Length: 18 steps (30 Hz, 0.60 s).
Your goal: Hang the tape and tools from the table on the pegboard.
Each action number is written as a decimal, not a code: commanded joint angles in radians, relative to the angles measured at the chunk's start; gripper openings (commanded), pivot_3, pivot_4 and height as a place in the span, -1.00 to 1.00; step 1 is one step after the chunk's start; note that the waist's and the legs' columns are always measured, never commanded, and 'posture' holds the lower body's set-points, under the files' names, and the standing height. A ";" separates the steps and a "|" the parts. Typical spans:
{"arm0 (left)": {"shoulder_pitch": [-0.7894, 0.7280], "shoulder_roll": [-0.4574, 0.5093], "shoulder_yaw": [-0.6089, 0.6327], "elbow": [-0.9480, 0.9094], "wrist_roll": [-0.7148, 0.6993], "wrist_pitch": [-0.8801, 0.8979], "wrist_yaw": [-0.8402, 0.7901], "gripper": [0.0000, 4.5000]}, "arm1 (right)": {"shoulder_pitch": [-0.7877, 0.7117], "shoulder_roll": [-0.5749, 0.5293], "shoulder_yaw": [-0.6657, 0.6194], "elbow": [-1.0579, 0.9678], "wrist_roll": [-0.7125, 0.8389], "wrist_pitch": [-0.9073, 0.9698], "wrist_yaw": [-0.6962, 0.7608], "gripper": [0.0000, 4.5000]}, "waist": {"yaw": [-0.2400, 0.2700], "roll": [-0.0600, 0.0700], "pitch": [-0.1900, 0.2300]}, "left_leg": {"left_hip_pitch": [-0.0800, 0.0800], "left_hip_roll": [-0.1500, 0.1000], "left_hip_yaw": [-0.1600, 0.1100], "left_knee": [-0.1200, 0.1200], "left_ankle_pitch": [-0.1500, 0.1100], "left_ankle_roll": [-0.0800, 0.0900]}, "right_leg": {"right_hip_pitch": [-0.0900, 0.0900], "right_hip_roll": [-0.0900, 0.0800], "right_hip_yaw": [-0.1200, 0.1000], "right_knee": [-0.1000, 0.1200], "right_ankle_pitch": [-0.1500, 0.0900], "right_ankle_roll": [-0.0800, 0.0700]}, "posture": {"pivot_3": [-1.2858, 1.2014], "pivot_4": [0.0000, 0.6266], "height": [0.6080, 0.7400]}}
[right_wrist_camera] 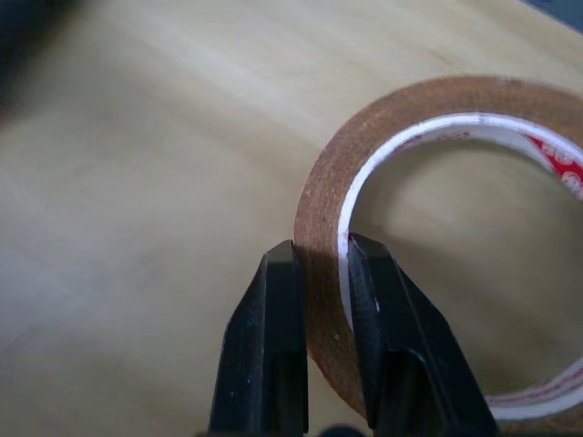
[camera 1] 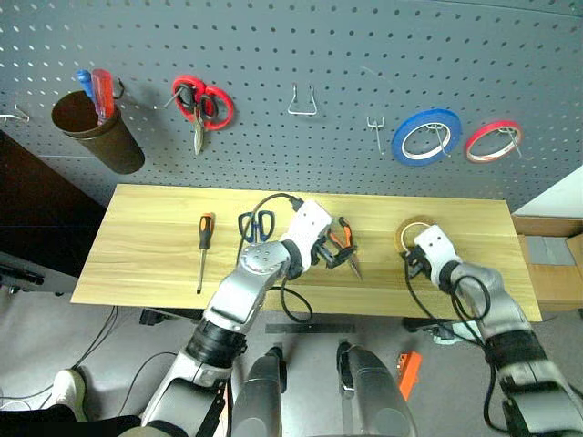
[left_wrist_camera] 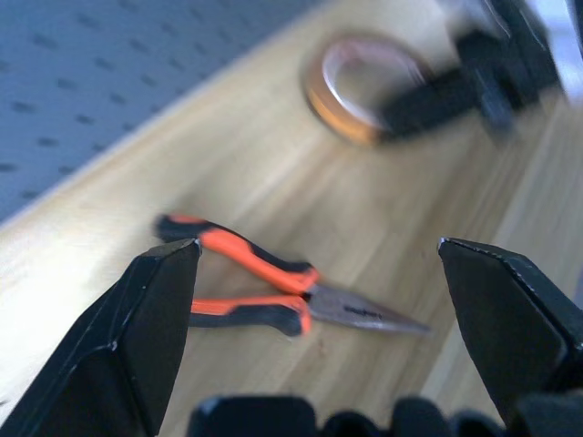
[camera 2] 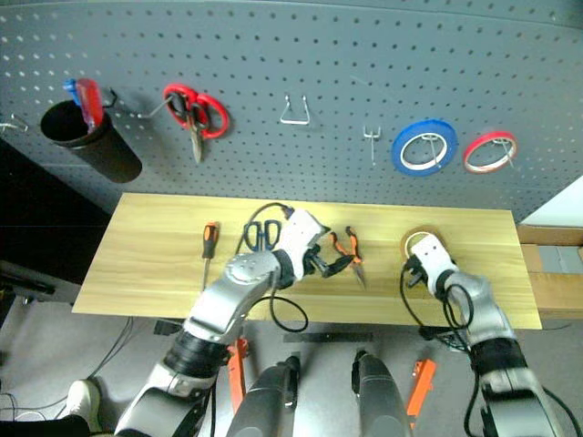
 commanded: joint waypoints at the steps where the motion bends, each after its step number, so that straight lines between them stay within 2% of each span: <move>1: 0.048 0.003 0.091 -0.180 -0.088 0.056 0.006 1.00 | 0.132 -0.018 -0.018 -0.323 -0.006 -0.022 -0.034 -0.88 | 0.000 0.003 -0.005 | 0.000 0.000 0.000 0.000 0.000 0.000 | 0.000 -0.001 0.001 0.000 0.000 0.000 | -0.04 -0.25 1.00; 5: 0.101 0.016 0.210 -0.328 -0.167 0.122 0.038 1.00 | 0.262 0.000 -0.009 -0.500 -0.066 -0.148 -0.127 -0.88 | 0.002 0.003 -0.031 | 0.001 0.000 0.001 0.001 0.002 -0.004 | 0.000 0.000 0.001 -0.001 0.001 0.003 | -0.04 -0.43 1.00; 8: 0.114 0.008 0.269 -0.386 -0.220 0.171 0.071 1.00 | 0.272 0.006 0.019 -0.497 -0.133 -0.283 -0.196 -0.88 | 0.005 0.002 -0.060 | 0.002 0.000 0.001 0.000 0.003 -0.006 | 0.001 0.001 0.001 -0.001 0.000 0.005 | -0.05 -0.53 1.00; 12: 0.134 -0.006 0.335 -0.482 -0.294 0.265 0.128 1.00 | 0.194 0.050 0.082 -0.402 -0.248 -0.564 -0.339 -0.88 | 0.005 0.002 -0.094 | 0.005 0.000 0.001 0.001 0.006 -0.007 | 0.006 0.002 0.001 -0.003 0.004 0.008 | -0.03 -0.66 1.00; 18: 0.090 0.014 0.343 -0.441 -0.302 0.252 0.163 1.00 | 0.003 0.135 0.144 -0.195 -0.269 -0.674 -0.383 -0.88 | 0.012 -0.003 -0.131 | 0.014 -0.001 0.002 0.000 0.012 -0.003 | 0.014 0.006 0.002 -0.004 0.012 0.006 | -0.01 -0.77 1.00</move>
